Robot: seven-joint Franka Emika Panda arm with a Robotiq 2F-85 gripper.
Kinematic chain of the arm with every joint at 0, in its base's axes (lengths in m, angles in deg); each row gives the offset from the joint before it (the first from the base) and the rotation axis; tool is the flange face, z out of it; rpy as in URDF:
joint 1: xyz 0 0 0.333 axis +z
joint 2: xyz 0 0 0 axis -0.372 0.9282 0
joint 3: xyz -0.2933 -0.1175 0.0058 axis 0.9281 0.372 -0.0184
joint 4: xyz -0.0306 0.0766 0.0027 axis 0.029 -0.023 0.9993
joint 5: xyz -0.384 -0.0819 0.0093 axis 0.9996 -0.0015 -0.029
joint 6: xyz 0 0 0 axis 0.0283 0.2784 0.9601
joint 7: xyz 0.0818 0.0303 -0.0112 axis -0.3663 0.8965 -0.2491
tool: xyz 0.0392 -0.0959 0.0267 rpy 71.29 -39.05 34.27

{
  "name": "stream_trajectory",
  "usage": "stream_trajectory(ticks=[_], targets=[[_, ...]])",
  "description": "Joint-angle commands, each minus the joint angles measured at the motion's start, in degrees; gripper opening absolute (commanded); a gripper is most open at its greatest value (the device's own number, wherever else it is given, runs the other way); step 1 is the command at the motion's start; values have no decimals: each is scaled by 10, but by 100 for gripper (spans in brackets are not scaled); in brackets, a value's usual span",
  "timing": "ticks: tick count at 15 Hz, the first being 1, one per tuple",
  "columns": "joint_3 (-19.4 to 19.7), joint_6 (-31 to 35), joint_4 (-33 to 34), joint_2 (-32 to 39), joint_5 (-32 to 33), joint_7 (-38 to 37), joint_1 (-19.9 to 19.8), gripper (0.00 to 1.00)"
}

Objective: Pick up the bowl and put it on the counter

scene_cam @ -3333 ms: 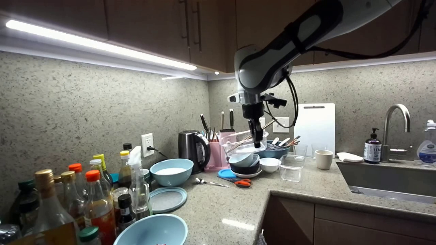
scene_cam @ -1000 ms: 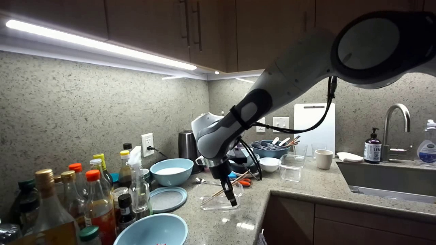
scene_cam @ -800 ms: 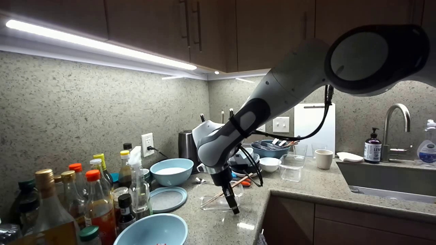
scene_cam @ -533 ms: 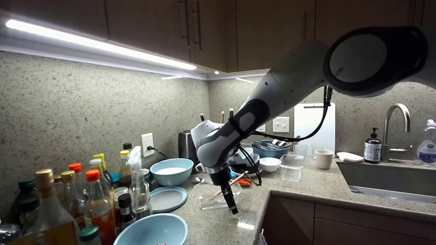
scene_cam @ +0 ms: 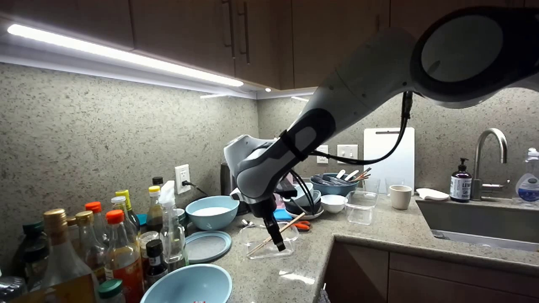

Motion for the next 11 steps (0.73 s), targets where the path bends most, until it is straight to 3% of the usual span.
stream_trajectory(ticks=[1,7,8,11], targets=[[9,18,-93,-95,37,-37,18,100],[8,29,-203,-223,91,-121,28,100],[-4,3,-130,-163,66,-80,19,100],[-5,8,-169,-203,76,-101,18,100]])
